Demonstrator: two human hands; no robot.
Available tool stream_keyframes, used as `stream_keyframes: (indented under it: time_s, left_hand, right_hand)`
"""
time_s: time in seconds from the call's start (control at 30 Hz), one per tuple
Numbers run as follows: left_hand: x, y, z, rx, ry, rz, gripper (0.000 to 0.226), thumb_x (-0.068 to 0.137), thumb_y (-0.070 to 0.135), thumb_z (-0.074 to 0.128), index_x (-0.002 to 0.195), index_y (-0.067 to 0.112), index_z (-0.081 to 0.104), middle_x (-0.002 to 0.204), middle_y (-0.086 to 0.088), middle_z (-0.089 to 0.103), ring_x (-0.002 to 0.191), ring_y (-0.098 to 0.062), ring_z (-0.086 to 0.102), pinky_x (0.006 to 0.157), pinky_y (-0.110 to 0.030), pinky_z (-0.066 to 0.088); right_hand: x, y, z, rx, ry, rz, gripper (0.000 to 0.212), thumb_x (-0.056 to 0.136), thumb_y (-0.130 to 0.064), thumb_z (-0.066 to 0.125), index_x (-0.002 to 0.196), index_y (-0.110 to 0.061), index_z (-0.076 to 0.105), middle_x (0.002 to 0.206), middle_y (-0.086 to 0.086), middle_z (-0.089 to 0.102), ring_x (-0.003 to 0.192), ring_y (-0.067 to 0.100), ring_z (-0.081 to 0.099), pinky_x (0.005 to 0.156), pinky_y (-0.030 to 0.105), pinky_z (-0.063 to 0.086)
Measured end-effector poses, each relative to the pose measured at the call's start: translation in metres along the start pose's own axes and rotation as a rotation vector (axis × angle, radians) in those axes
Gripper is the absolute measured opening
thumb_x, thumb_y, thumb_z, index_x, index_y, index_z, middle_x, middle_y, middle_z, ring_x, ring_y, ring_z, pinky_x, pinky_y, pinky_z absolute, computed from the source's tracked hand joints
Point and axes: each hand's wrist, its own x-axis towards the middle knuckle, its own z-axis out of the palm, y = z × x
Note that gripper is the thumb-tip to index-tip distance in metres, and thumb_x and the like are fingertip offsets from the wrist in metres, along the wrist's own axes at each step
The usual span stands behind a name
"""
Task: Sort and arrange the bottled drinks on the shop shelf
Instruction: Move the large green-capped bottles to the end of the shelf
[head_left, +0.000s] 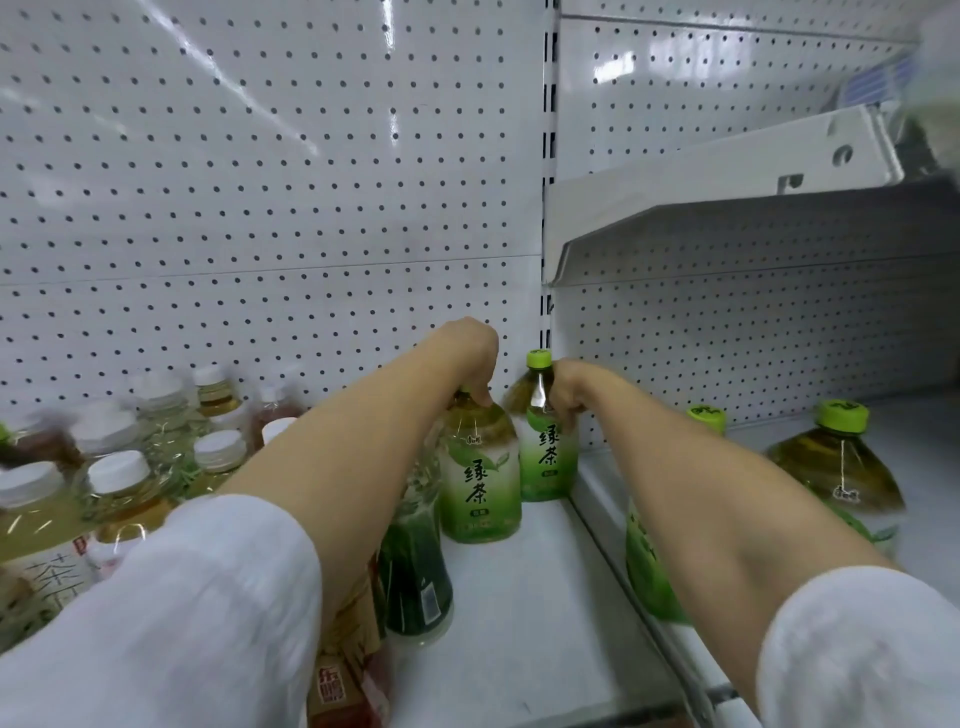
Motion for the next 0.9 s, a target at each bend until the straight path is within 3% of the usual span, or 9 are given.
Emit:
stream_keyframes:
  time_s: [0.1,0.2,0.3,0.4,0.53,0.63,0.73,0.8,0.9]
  left_hand:
    - [0.007,0.009,-0.004,0.038,-0.029,-0.021,0.051,0.091,0.034,0.07,0.125,0.0,0.055,0.069,0.0,0.054,0.092,-0.022,0.064,0.1,-0.035,0.051]
    - [0.021,0.011,-0.002,0.023,-0.023,-0.056,0.053,0.09,0.034,0.072,0.128,0.001,0.054,0.072,-0.002,0.055,0.1,-0.023,0.067,0.102,-0.038,0.05]
    - [0.033,0.01,0.002,0.026,-0.004,-0.066,0.044,0.09,0.032,0.072,0.119,0.003,0.056,0.072,-0.003,0.055,0.087,-0.023,0.066,0.097,-0.035,0.052]
    - [0.042,0.008,0.007,0.019,0.037,-0.082,0.028,0.091,0.027,0.072,0.099,0.006,0.055,0.069,-0.004,0.054,0.063,-0.019,0.058,0.077,-0.032,0.05]
    - [0.051,0.006,0.012,-0.02,0.111,-0.11,0.022,0.092,0.019,0.07,0.088,0.007,0.052,0.07,-0.004,0.052,0.057,-0.019,0.051,0.057,-0.03,0.043]
    - [0.055,0.007,0.01,-0.002,0.083,-0.112,0.033,0.089,0.023,0.074,0.079,0.007,0.047,0.072,-0.005,0.052,0.059,-0.019,0.051,0.066,-0.031,0.046]
    - [0.054,0.007,0.012,-0.001,0.085,-0.112,0.03,0.088,0.022,0.075,0.081,0.008,0.049,0.074,-0.005,0.054,0.062,-0.02,0.054,0.068,-0.032,0.047]
    - [0.051,0.009,0.015,-0.005,0.127,-0.108,0.02,0.091,0.019,0.07,0.088,0.009,0.052,0.073,-0.004,0.052,0.064,-0.02,0.053,0.064,-0.032,0.044]
    - [0.041,0.01,0.022,0.003,0.206,-0.114,0.012,0.094,0.015,0.062,0.099,0.009,0.053,0.077,-0.005,0.048,0.078,-0.023,0.051,0.065,-0.031,0.04]
  right_hand:
    - [0.003,0.004,-0.002,-0.046,-0.026,0.073,0.055,0.076,0.001,0.079,0.128,-0.001,0.06,0.129,0.013,0.061,0.113,0.03,0.061,0.098,0.039,0.052]
    - [0.007,0.008,-0.001,-0.034,-0.01,0.128,0.054,0.075,0.006,0.078,0.127,0.0,0.061,0.129,0.012,0.06,0.114,0.032,0.061,0.094,0.038,0.053]
    - [0.006,0.007,0.0,-0.03,-0.016,0.149,0.052,0.074,0.008,0.077,0.124,-0.001,0.063,0.126,0.013,0.062,0.111,0.032,0.061,0.084,0.037,0.053]
    - [0.003,0.007,0.0,-0.054,-0.009,0.161,0.047,0.074,0.009,0.075,0.12,-0.001,0.065,0.125,0.014,0.062,0.11,0.031,0.061,0.08,0.036,0.053]
    - [-0.005,0.006,-0.005,-0.029,-0.032,0.178,0.045,0.081,0.011,0.068,0.125,0.0,0.063,0.128,0.014,0.06,0.104,0.028,0.057,0.081,0.033,0.048]
    - [-0.017,0.006,-0.007,0.029,-0.038,0.156,0.045,0.091,0.011,0.056,0.134,0.0,0.055,0.104,0.006,0.061,0.093,0.022,0.053,0.084,0.029,0.042]
    - [-0.016,0.006,0.005,0.096,0.066,0.147,0.03,0.088,0.007,0.059,0.116,-0.005,0.063,0.116,0.01,0.064,0.091,0.021,0.058,0.082,0.029,0.047]
    - [-0.023,0.004,0.016,0.247,0.229,0.159,0.011,0.09,-0.002,0.059,0.1,-0.008,0.059,0.106,0.009,0.064,0.082,0.02,0.056,0.076,0.029,0.05]
    - [-0.033,-0.003,0.023,0.372,0.454,0.119,0.029,0.092,-0.012,0.059,0.12,-0.003,0.054,0.113,0.012,0.062,0.096,0.026,0.061,0.072,0.033,0.046]
